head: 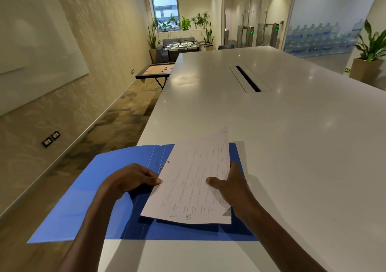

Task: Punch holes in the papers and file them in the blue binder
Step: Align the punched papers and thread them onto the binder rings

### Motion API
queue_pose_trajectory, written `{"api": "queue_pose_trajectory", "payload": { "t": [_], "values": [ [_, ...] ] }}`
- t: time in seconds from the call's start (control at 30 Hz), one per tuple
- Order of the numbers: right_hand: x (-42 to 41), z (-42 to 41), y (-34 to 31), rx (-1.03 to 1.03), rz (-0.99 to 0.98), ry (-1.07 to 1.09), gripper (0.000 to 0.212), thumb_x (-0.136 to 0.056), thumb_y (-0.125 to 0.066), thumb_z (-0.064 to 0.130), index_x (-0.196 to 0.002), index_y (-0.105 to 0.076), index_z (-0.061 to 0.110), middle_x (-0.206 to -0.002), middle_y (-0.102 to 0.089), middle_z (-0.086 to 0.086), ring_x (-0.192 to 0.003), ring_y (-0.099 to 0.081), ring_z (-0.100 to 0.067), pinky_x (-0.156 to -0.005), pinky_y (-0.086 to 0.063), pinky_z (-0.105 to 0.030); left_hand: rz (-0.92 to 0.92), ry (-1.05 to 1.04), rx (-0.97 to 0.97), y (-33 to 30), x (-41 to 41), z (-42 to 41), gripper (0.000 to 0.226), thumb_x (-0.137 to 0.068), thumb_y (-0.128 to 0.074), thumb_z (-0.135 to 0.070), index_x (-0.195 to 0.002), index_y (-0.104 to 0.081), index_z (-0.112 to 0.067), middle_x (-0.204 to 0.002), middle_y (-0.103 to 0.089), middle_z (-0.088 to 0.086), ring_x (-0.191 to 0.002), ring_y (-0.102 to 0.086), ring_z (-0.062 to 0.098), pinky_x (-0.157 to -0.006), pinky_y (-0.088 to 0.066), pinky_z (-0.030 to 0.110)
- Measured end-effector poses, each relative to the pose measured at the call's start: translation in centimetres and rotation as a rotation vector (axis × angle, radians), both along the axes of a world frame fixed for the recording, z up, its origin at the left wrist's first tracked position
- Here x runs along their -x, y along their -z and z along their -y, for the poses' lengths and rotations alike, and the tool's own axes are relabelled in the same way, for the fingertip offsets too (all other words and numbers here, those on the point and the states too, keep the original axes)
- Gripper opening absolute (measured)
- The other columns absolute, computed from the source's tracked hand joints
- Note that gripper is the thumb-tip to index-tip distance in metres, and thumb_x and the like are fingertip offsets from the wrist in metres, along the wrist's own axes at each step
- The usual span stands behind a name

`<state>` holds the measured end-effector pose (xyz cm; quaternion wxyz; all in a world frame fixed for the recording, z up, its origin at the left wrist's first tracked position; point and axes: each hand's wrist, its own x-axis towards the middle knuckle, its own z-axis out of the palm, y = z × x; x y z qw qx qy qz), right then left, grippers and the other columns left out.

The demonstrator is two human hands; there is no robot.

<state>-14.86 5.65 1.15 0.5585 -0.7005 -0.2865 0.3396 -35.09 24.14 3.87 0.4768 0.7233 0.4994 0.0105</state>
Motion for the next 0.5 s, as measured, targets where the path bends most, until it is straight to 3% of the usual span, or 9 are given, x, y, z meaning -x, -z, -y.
{"api": "queue_pose_trajectory", "payload": {
  "t": [0.07, 0.17, 0.4, 0.5],
  "values": [
    [-0.18, 0.0, -0.02, 0.005, 0.007, -0.002, 0.052, -0.082, -0.074, 0.017, -0.119, -0.037, 0.021, -0.111, -0.054, 0.005, -0.095, -0.055, -0.013, -0.066, -0.045, -0.021, -0.004, -0.007, 0.002, 0.01, -0.21, 0.14, 0.012, -0.078, -0.076, -0.022, -0.085, -0.079, -0.012, -0.085, -0.077, 0.001, -0.089, -0.07, 0.018, -0.07, -0.051, 0.023],
    [-0.46, -0.02, -0.02, 0.021, 0.034, -0.008, 0.057, -0.081, -0.074, 0.017, -0.124, -0.036, 0.018, -0.111, -0.052, 0.006, -0.098, -0.053, -0.013, -0.076, -0.045, -0.025, -0.002, -0.004, 0.01, 0.01, -0.29, 0.06, 0.012, -0.078, -0.077, -0.022, -0.086, -0.079, -0.013, -0.087, -0.077, 0.001, -0.09, -0.07, 0.019, -0.072, -0.051, 0.023],
    [-0.58, -0.14, 0.67, 0.039, 0.116, -0.038, 0.057, -0.082, -0.073, 0.016, -0.124, -0.034, 0.018, -0.111, -0.05, 0.008, -0.093, -0.051, -0.007, -0.061, -0.039, -0.011, 0.082, -0.053, 0.046, 0.46, 0.09, -0.29, 0.014, -0.078, -0.076, -0.02, -0.085, -0.079, -0.008, -0.09, -0.077, 0.009, -0.094, -0.071, 0.026, -0.091, -0.054, 0.036],
    [-0.48, -0.28, 0.85, 0.039, 0.159, -0.049, 0.059, -0.083, -0.072, 0.015, -0.126, -0.032, 0.019, -0.112, -0.049, 0.01, -0.086, -0.049, -0.002, -0.061, -0.037, -0.009, 0.058, -0.038, 0.026, 0.51, -0.16, -0.22, 0.012, -0.077, -0.077, -0.02, -0.083, -0.079, -0.01, -0.088, -0.077, 0.007, -0.093, -0.071, 0.025, -0.087, -0.055, 0.032]
  ]
}}
